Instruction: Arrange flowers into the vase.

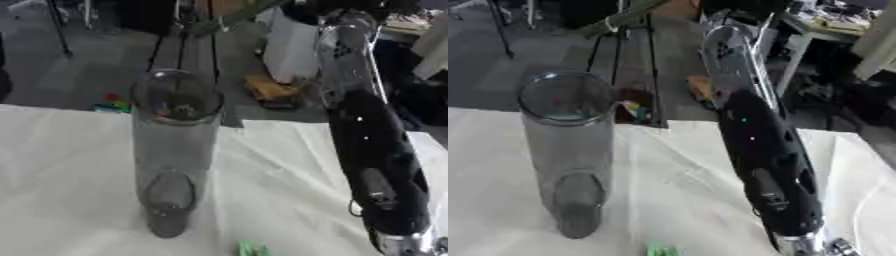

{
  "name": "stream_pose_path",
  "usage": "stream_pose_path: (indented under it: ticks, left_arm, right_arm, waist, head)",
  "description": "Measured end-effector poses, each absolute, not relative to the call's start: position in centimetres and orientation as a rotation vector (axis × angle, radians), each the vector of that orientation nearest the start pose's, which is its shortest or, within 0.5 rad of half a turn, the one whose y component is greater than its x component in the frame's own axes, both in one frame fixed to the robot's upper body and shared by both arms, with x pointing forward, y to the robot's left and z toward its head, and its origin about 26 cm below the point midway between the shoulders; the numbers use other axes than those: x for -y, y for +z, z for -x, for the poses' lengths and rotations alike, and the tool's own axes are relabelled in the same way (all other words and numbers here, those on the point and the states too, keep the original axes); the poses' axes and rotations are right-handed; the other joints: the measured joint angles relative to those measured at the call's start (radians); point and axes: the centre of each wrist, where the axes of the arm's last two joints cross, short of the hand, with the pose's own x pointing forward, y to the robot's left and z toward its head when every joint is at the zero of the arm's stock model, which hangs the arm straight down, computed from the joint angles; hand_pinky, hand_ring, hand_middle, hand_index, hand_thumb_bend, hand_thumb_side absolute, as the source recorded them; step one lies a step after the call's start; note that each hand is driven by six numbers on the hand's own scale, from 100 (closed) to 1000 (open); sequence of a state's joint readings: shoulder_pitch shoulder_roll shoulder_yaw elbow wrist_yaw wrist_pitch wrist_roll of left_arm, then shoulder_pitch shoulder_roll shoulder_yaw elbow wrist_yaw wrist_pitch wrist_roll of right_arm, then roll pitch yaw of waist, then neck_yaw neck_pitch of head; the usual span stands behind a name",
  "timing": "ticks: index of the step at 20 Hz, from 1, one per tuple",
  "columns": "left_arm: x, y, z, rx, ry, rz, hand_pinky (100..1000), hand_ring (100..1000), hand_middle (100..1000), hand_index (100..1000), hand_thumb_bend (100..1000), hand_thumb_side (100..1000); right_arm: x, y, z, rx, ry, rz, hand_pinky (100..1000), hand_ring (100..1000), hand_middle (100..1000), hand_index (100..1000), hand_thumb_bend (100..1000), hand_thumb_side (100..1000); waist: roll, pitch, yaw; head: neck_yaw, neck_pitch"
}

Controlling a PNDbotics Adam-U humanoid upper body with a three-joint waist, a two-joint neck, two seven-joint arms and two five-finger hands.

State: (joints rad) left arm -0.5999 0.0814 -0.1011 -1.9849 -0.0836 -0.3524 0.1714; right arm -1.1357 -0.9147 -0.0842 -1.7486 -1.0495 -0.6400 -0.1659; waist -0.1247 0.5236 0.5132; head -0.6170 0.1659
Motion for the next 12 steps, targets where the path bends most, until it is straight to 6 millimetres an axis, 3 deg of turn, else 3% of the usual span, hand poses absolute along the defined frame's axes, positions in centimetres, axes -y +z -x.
stream_pose_path:
  ticks: [12]
  left_arm:
    - [-16.2, 26.5, -31.1, -3.365, 0.127, -0.213, 741, 795, 888, 937, 100, 1000]
  right_arm:
    - [29.3, 48.6, -28.0, -2.879, -0.072, 0.708, 100, 100, 100, 100, 100, 465]
  waist:
    - [0.007, 0.001, 0.000]
  head:
    - [-0.009, 0.010]
